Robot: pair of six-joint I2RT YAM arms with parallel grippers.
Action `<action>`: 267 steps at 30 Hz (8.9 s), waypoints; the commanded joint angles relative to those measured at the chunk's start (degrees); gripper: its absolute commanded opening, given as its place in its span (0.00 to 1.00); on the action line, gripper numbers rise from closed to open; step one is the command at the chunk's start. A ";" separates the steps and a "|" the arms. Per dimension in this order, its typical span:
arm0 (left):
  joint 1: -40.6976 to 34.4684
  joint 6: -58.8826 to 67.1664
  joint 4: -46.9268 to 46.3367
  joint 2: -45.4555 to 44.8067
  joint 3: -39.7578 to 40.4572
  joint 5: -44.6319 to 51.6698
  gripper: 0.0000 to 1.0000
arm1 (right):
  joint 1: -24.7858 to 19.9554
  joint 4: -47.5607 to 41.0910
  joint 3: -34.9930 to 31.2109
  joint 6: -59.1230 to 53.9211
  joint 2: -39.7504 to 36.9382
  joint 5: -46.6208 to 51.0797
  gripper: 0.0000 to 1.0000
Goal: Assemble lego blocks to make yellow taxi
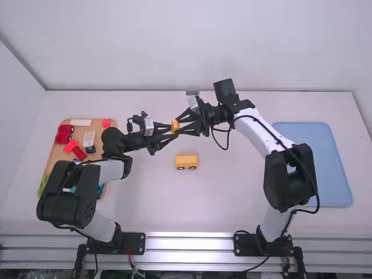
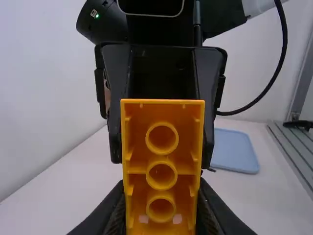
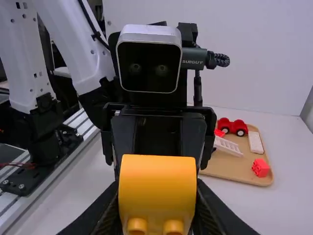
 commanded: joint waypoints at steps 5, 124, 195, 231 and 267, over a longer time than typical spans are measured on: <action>-0.17 0.17 0.15 0.00 1.18 0.09 0.78 | 0.46 0.50 1.36 0.17 0.31 -1.07 0.25; 4.35 58.42 -95.23 7.06 25.31 -25.83 0.99 | -9.11 44.00 -40.19 38.64 -24.04 61.53 0.99; 9.99 109.11 -104.83 29.05 25.31 -11.30 0.51 | -10.32 46.40 -40.30 37.75 -24.04 54.23 0.99; 11.08 107.47 -107.23 28.52 26.18 -12.46 0.32 | -10.36 45.29 -40.30 37.35 -24.04 54.23 0.99; -1.51 72.98 -73.22 2.05 6.40 -8.15 0.18 | -4.24 60.89 -40.22 9.09 13.68 18.40 0.98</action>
